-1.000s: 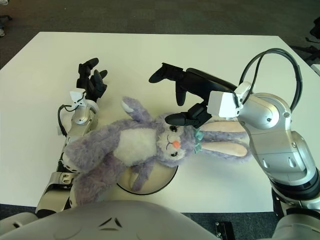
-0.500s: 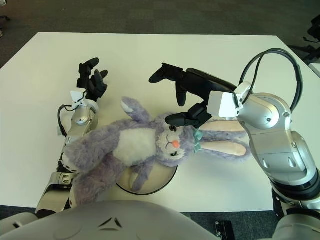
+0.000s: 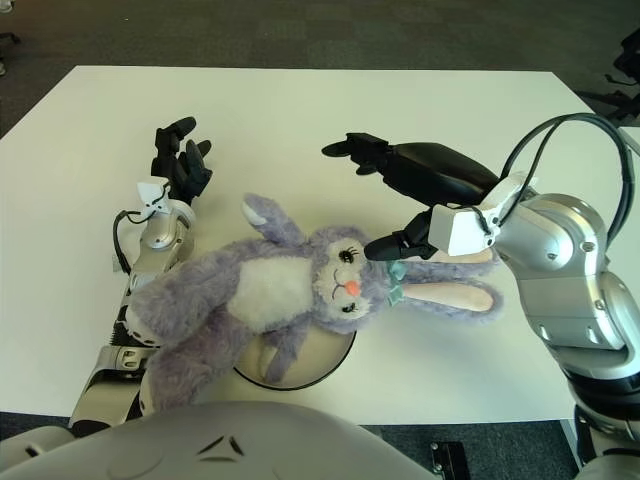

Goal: Put the doll into the plate.

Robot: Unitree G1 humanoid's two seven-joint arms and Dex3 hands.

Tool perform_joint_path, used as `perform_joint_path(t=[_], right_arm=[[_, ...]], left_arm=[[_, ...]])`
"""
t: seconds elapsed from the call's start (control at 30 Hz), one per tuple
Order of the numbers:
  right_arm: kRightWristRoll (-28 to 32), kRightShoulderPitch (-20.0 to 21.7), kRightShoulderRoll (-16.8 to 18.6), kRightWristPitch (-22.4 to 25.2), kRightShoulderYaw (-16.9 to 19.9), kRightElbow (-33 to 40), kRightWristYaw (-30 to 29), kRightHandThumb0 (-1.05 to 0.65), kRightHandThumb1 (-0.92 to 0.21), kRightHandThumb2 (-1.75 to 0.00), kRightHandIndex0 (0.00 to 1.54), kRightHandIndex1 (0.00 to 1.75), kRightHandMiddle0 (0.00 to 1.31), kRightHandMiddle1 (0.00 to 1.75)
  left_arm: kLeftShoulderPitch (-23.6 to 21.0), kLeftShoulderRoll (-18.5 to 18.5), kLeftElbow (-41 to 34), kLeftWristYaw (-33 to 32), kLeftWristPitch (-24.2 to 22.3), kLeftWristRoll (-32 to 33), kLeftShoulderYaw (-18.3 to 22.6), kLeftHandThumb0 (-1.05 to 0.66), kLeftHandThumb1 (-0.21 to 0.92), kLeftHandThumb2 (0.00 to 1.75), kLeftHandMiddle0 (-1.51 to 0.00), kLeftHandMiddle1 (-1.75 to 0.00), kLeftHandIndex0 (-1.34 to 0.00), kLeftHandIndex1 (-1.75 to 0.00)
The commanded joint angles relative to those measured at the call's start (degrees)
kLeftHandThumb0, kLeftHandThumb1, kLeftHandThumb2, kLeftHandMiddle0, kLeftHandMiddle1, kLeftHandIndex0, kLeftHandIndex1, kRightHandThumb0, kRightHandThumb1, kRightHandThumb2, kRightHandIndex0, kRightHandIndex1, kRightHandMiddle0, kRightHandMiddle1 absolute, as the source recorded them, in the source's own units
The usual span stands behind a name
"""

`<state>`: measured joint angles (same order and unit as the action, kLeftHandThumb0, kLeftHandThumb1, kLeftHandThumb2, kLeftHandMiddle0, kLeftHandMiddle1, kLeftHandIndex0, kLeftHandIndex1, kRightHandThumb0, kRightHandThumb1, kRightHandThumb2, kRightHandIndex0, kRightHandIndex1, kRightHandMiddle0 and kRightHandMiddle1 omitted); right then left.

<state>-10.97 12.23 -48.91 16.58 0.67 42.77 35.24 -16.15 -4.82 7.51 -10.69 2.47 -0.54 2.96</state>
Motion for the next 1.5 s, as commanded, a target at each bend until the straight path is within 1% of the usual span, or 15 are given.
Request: perform_joint_path(t=[0.0, 0.03, 0.1, 0.2, 0.23, 0.3, 0.37, 0.43, 0.6, 0.83, 0.93, 1.1, 1.23, 1.4, 1.47], right_arm=[[-2.2, -1.4, 2.2, -4.3, 1.7, -4.0, -4.2, -0.37, -0.28, -0.98, 0.24, 0.08, 0.00, 0.46], [-2.7, -1.8, 2.9, -4.9, 2.0, -4.6, -5.1, -0.36, -0.29, -0.98, 0.26, 0.08, 0.00, 0.50], [-3.9, -2.3, 4.3, -4.5, 2.1, -3.4, -6.5, -0.35, -0.30, -0.98, 0.27, 0.08, 0.00, 0.55], [-3.7, -2.6, 7.2, -6.2, 4.5, -9.6, -10.8, -0.34, -0.30, -0.98, 0.29, 0.08, 0.00, 0.62], [-3.8, -2.5, 7.9, -6.6, 4.7, -11.1, -11.7, -0.35, -0.29, -0.98, 0.30, 0.08, 0.00, 0.63], [-4.9, -2.9, 9.0, -6.5, 5.1, -11.6, -13.3, -0.36, -0.28, -0.98, 0.31, 0.08, 0.00, 0.65], [-7.3, -3.6, 11.7, -2.8, 5.2, -10.4, -16.2, -0.38, -0.26, -0.97, 0.32, 0.08, 0.00, 0.67], [-8.4, -4.0, 13.7, 0.1, 5.4, -9.6, -17.8, -0.39, -0.25, -0.97, 0.33, 0.09, 0.00, 0.68], [-8.9, -4.3, 16.5, 2.9, 6.0, -8.7, -19.4, -0.37, -0.22, -0.97, 0.31, 0.07, 0.00, 0.67], [-9.2, -4.8, 18.3, 2.4, 7.5, -10.5, -21.9, -0.36, -0.20, -1.00, 0.30, 0.06, 0.00, 0.61], [-9.1, -4.4, 18.7, 3.7, 7.6, -10.6, -21.9, -0.33, -0.21, -1.01, 0.31, 0.06, 0.00, 0.58], [-8.5, -2.6, 19.8, 8.2, 7.7, -11.2, -21.9, -0.28, -0.23, -1.02, 0.33, 0.06, 0.00, 0.55], [-8.3, -1.8, 20.4, 9.6, 7.9, -11.7, -22.3, -0.22, -0.22, -1.06, 0.31, 0.04, 0.00, 0.55], [-7.8, -0.1, 22.9, 10.4, 8.2, -14.0, -24.8, -0.16, -0.21, -1.10, 0.30, 0.03, 0.00, 0.61], [-6.2, 0.6, 24.8, 10.8, 8.6, -15.5, -25.6, -0.15, -0.22, -1.12, 0.30, 0.03, 0.00, 0.67]], left_arm=[[0.1, 0.1, -0.3, 0.2, -0.2, 0.1, 0.2, -0.70, 0.92, 0.75, -0.40, -0.65, 0.00, -1.11], [0.0, 0.1, -0.3, 0.2, -0.3, 0.1, 0.2, -0.69, 0.92, 0.75, -0.41, -0.65, 0.00, -1.12], [0.0, 0.1, -0.3, 0.1, -0.3, 0.0, 0.2, -0.70, 0.92, 0.75, -0.41, -0.66, 0.00, -1.12], [0.0, 0.0, -0.6, -0.2, -0.9, -0.2, 0.2, -0.69, 0.92, 0.74, -0.42, -0.67, 0.00, -1.14], [-0.1, 0.1, -0.6, -0.2, -1.0, -0.1, 0.3, -0.69, 0.92, 0.74, -0.42, -0.68, 0.00, -1.16], [-0.2, 0.1, -0.7, -0.2, -1.2, -0.2, 0.3, -0.69, 0.92, 0.74, -0.42, -0.68, 0.00, -1.17], [-0.2, 0.3, -0.8, -0.2, -1.8, -0.3, 0.3, -0.69, 0.92, 0.74, -0.42, -0.70, 0.00, -1.20], [-0.3, 0.4, -1.0, -0.3, -2.2, -0.4, 0.3, -0.69, 0.92, 0.74, -0.42, -0.71, 0.00, -1.22], [-0.3, 0.4, -1.5, -0.5, -2.8, -0.6, 0.3, -0.68, 0.92, 0.72, -0.43, -0.74, 0.00, -1.30], [-0.2, 0.5, -2.0, -0.3, -3.3, -0.5, 0.4, -0.66, 0.92, 0.71, -0.44, -0.79, 0.00, -1.39], [-0.1, 0.6, -2.2, 0.1, -3.3, -0.3, 0.4, -0.66, 0.92, 0.71, -0.44, -0.81, -0.01, -1.41], [-0.3, 1.0, -1.9, 0.5, -3.1, 0.1, 0.7, -0.66, 0.92, 0.72, -0.45, -0.82, -0.02, -1.42], [-0.5, 1.1, -1.7, 0.4, -3.2, 0.0, 0.8, -0.66, 0.92, 0.73, -0.44, -0.82, -0.02, -1.39], [-0.8, 1.1, -1.4, -0.2, -3.7, -0.2, 1.2, -0.67, 0.92, 0.74, -0.41, -0.81, 0.00, -1.31], [-1.0, 1.1, -1.2, -0.4, -3.8, -0.2, 1.4, -0.67, 0.92, 0.74, -0.40, -0.80, 0.00, -1.28]])
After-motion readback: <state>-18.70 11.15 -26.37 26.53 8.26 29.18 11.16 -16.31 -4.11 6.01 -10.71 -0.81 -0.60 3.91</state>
